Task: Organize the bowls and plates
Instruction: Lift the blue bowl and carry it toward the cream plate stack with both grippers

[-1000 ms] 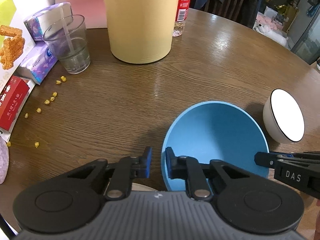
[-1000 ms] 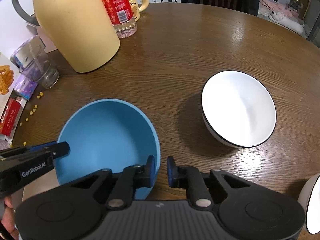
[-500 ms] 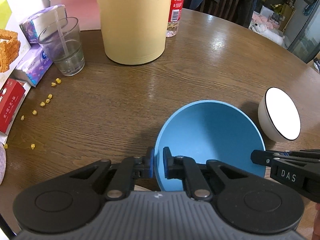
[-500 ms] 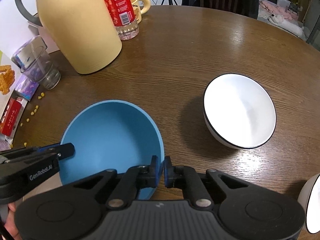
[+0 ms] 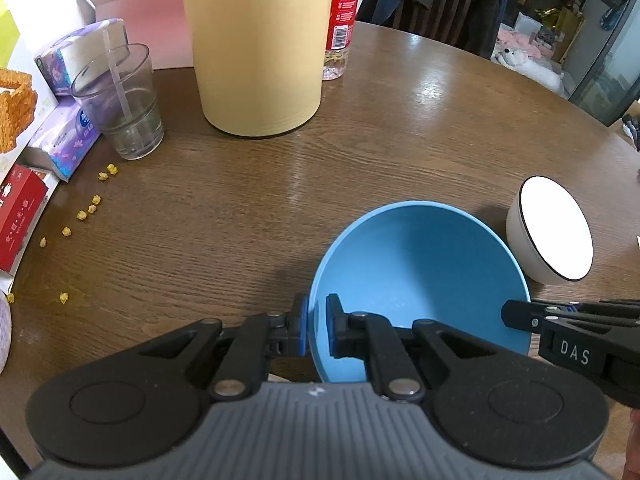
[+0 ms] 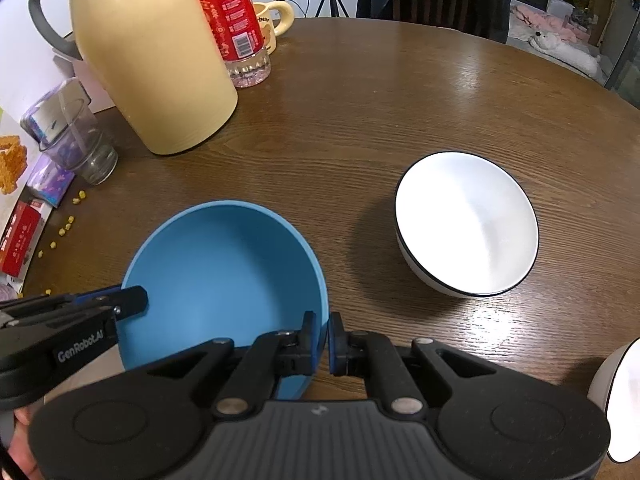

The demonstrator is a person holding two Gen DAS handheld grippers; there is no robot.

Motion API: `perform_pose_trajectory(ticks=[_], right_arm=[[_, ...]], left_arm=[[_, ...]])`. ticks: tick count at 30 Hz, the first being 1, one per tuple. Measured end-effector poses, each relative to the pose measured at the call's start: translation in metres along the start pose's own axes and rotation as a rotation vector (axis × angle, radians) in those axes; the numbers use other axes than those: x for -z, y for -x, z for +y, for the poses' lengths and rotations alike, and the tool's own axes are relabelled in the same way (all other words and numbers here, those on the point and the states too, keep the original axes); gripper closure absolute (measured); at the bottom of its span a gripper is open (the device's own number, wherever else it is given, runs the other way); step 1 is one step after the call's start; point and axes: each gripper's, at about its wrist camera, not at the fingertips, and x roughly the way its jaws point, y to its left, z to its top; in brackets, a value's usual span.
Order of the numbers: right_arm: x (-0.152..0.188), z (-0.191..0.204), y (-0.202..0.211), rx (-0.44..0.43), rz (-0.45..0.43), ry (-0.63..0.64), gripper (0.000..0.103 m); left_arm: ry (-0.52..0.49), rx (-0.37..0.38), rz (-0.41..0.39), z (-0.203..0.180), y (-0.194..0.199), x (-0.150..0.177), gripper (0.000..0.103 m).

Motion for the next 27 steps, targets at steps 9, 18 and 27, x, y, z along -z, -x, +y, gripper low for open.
perform_pose_trajectory(ticks=[9,18,27], right_arm=[[0.004,-0.005,0.008,0.008,-0.013,-0.013,0.098],[0.011,-0.014,0.022,0.012,-0.035,-0.036,0.098],[0.021,-0.025,0.037,0.028,-0.052,-0.057,0.098]], left_arm=[[-0.015,0.005,-0.016,-0.009,0.007,0.001,0.093],[-0.04,0.009,-0.039,-0.021,0.019,0.004,0.093],[-0.068,0.024,-0.058,-0.035,0.03,0.009,0.093]])
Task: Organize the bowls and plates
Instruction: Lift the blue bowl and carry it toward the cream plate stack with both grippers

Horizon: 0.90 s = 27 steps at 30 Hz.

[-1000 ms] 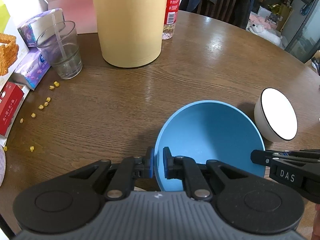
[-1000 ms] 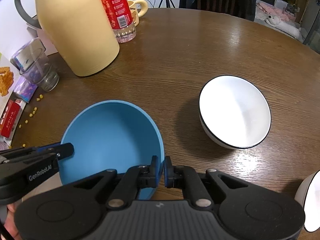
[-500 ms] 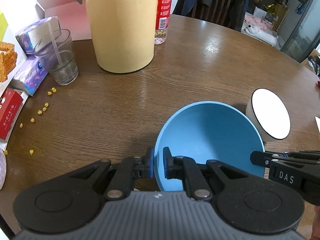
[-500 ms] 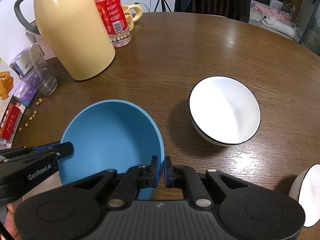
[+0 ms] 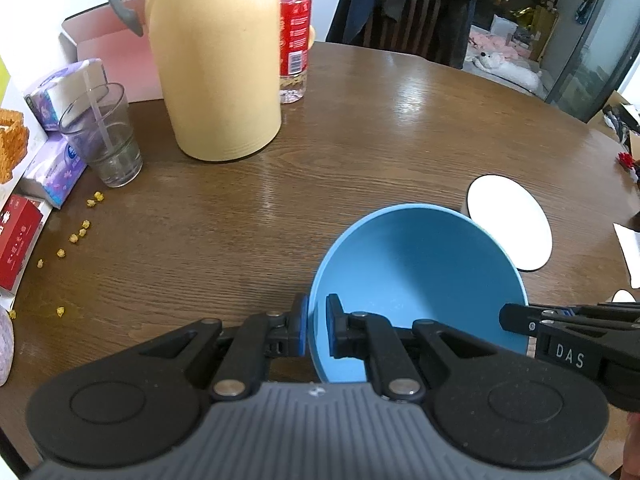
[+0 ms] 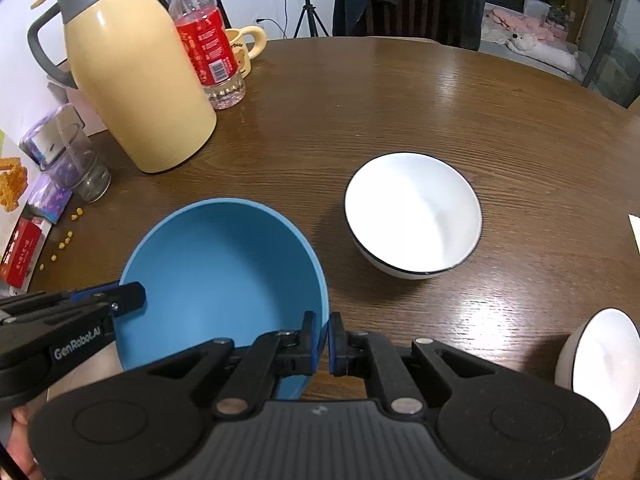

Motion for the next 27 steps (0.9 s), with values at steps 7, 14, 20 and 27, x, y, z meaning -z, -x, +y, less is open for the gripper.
perform_pose_trajectory(ticks=[7,14,20,27], right_arm=[[0.01,-0.012,0.013,0.015,-0.012,-0.025,0.098],[0.023,-0.025,0.026,0.032,-0.02,-0.055,0.098],[0.034,-0.034,0.035,0.045,-0.025,-0.081,0.098],[0.048,-0.046,0.046,0.06,-0.031,-0.113,0.098]], left_arm=[[-0.028,0.013,-0.008,-0.014,0.007,0.006,0.093],[-0.061,0.031,-0.014,-0.029,0.015,0.013,0.093],[-0.087,0.045,-0.017,-0.039,0.02,0.02,0.093],[-0.118,0.062,-0.023,-0.053,0.027,0.028,0.093]])
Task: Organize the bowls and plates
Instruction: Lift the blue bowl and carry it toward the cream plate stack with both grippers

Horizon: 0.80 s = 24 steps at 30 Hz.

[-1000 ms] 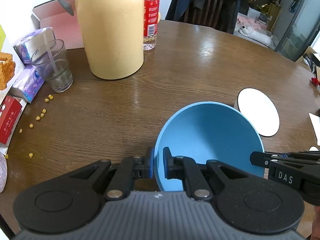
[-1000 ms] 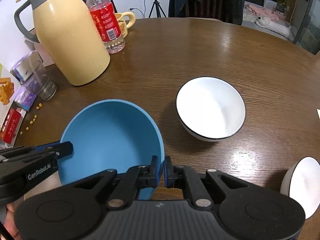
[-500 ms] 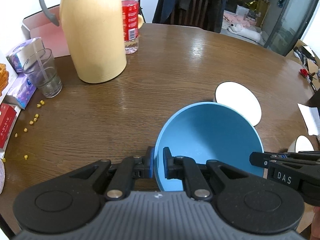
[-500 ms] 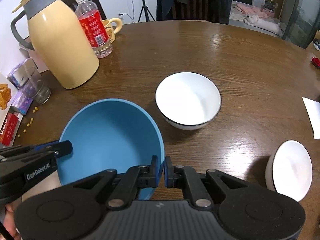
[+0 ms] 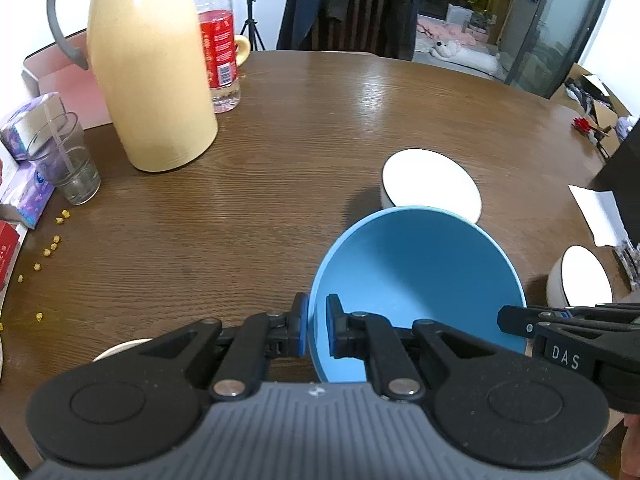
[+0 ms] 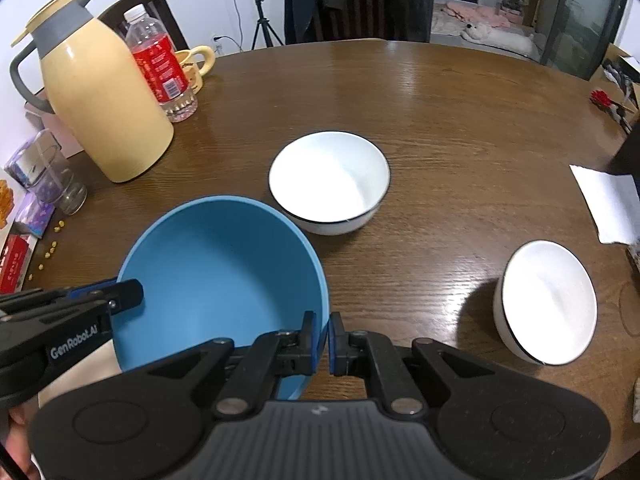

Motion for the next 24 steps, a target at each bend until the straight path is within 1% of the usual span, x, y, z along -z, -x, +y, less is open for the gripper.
perform_pose_trajectory(ticks=[24], right_arm=[[0.039,-0.045,0.024,0.046,0.0,-0.1,0.098]], left_arm=[[-0.101,0.048,0.012,-0.053,0.013,0.024,0.093]])
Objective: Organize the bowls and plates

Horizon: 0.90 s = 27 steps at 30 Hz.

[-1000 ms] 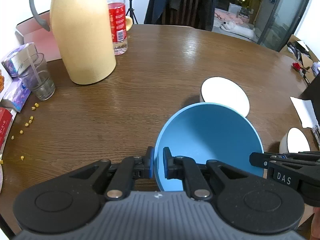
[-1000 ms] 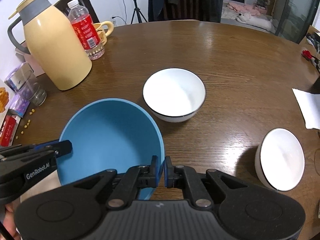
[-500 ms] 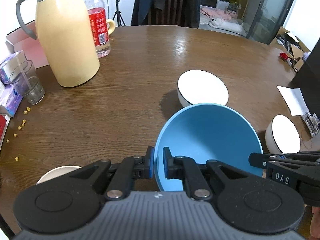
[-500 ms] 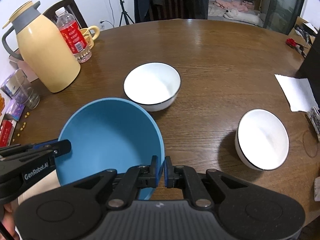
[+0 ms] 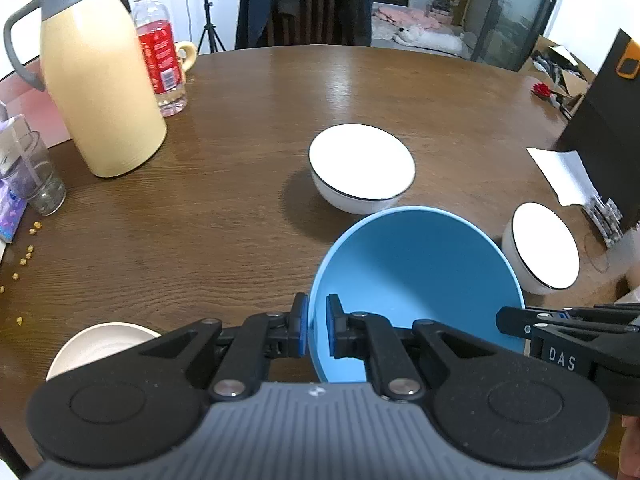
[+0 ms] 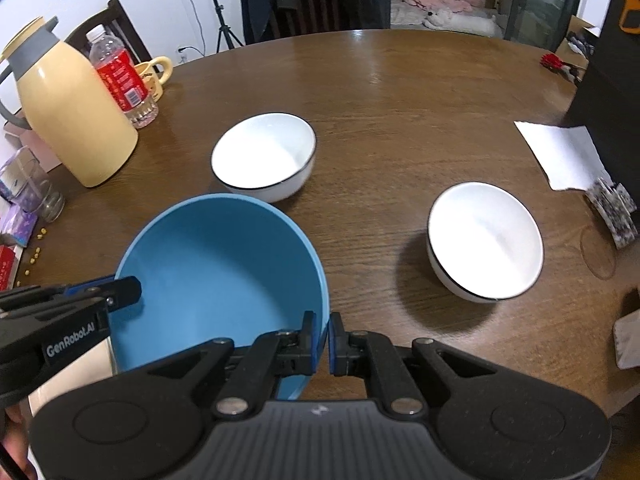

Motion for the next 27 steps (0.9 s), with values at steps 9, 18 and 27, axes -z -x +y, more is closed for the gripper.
perform_pose_trajectory(ticks=[9,18,27], right_arm=[[0.014,-0.022,0.005,0.018,0.008,-0.038,0.098],[0.027,-0.038,0.004,0.034,0.025,-0.065,0.098],[0.036,-0.054,0.004,0.047,0.039,-0.087,0.098]], left_arm=[[-0.034,0.022,0.013,-0.021,-0.002,0.007,0.093],[-0.055,0.037,0.035,-0.037,-0.006,0.015,0.093],[-0.071,0.051,0.055,-0.051,-0.012,0.022,0.093]])
